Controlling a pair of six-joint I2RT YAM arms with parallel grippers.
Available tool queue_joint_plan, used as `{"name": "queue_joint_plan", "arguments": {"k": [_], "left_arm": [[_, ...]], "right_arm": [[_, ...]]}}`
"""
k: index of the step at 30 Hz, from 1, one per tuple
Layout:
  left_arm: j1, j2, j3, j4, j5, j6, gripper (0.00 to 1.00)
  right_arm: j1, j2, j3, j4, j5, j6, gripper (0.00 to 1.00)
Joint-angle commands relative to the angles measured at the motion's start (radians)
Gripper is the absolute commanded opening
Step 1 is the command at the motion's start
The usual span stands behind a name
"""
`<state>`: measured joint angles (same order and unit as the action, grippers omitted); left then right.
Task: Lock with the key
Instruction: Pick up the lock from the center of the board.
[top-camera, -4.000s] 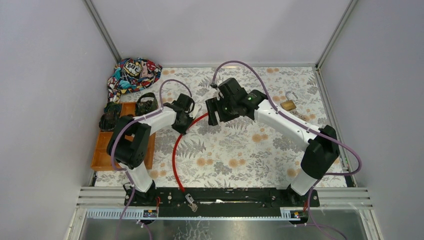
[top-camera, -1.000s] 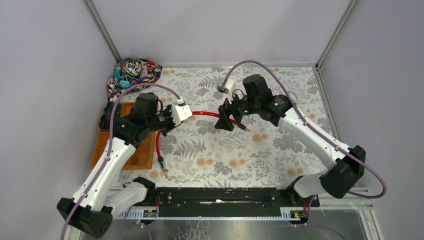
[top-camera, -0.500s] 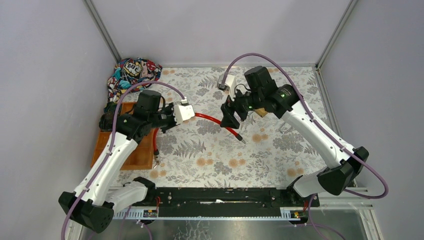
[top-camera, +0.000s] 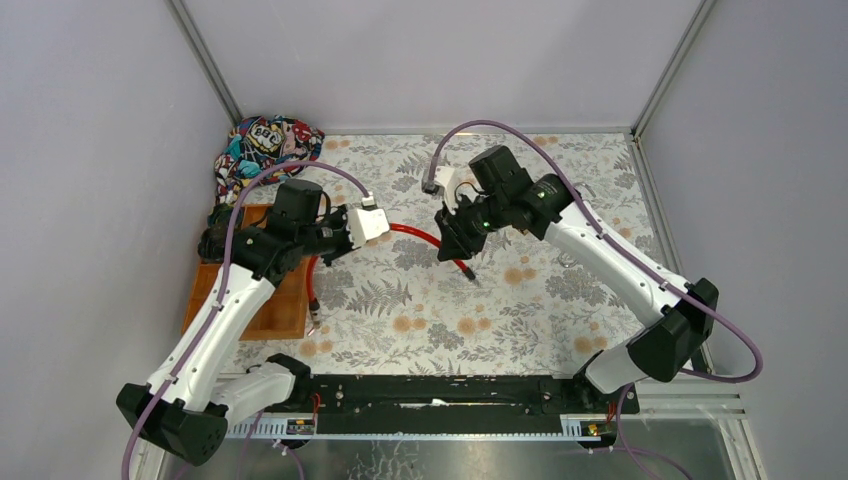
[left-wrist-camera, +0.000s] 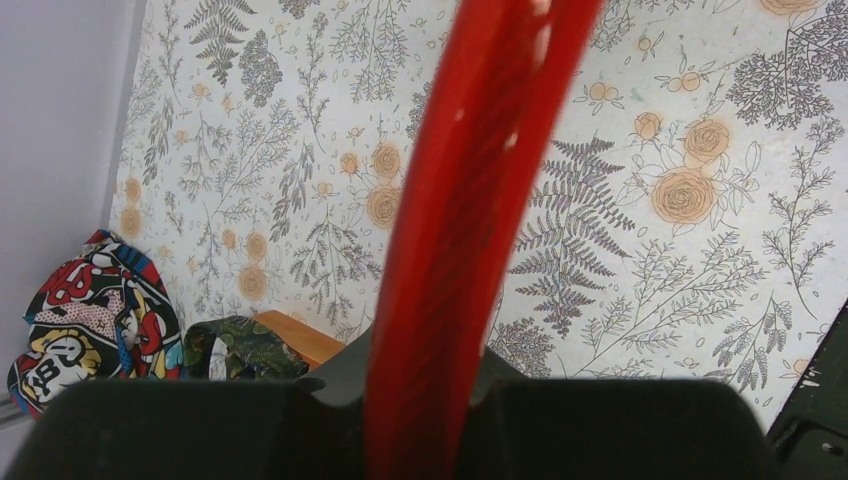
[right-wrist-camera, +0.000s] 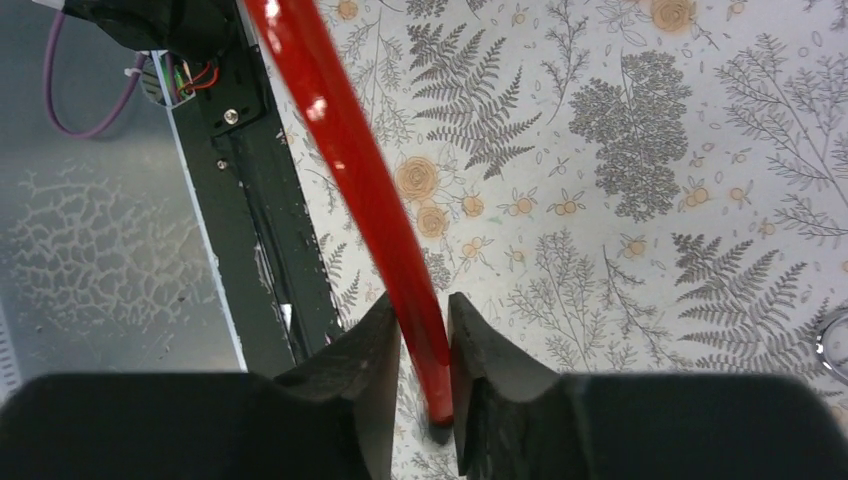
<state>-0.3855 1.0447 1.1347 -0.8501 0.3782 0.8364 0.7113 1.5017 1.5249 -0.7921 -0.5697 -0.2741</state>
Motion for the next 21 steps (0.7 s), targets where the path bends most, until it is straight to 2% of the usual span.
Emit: {"name": "queue_joint_plan", "arguments": {"k": [1, 3, 5, 6, 7, 8, 9, 10, 14, 17, 21], "left_arm": [[-0.006, -0.006, 0.047, 0.021, 0.029, -0.036, 0.00], [-0.006, -0.007, 0.049, 0.022, 0.030, -0.055, 0.00], [-0.006, -0.009, 0.051, 0.028, 0.033, -0.088, 0.00], [-0.005, -0.011, 0.051, 0.040, 0.029, -0.117, 0.12], [-0.005, -0.012, 0.050, 0.050, 0.028, -0.149, 0.32], [-0.004, -0.014, 0.050, 0.057, 0.029, -0.175, 0.46], [-0.002, -0.018, 0.050, 0.062, 0.032, -0.197, 0.57], [0.003, -0.020, 0.047, 0.064, 0.040, -0.210, 0.63], [0.045, -0.042, 0.039, 0.064, 0.058, -0.199, 0.78], [0.103, -0.066, 0.039, 0.013, 0.126, -0.100, 0.88], [0.151, -0.113, 0.026, -0.096, 0.199, 0.069, 0.94]], "right_arm": [[0.015, -0.005, -0.002, 0.056, 0.017, 0.050, 0.17], [0.014, -0.016, -0.003, 0.082, 0.041, 0.070, 0.01], [0.014, -0.031, -0.003, 0.120, 0.065, 0.103, 0.00], [0.015, -0.042, -0.004, 0.141, 0.081, 0.116, 0.00], [0.013, -0.054, -0.006, 0.162, 0.094, 0.128, 0.00], [0.011, -0.072, -0.010, 0.190, 0.105, 0.135, 0.00], [0.005, -0.092, -0.023, 0.220, 0.104, 0.136, 0.00], [-0.001, -0.119, -0.043, 0.254, 0.100, 0.135, 0.00], [-0.027, -0.219, -0.131, 0.334, 0.053, 0.038, 0.00], [-0.051, -0.274, -0.158, 0.322, -0.014, -0.077, 0.00], [-0.074, -0.292, -0.123, 0.260, -0.058, -0.213, 0.00]]}}
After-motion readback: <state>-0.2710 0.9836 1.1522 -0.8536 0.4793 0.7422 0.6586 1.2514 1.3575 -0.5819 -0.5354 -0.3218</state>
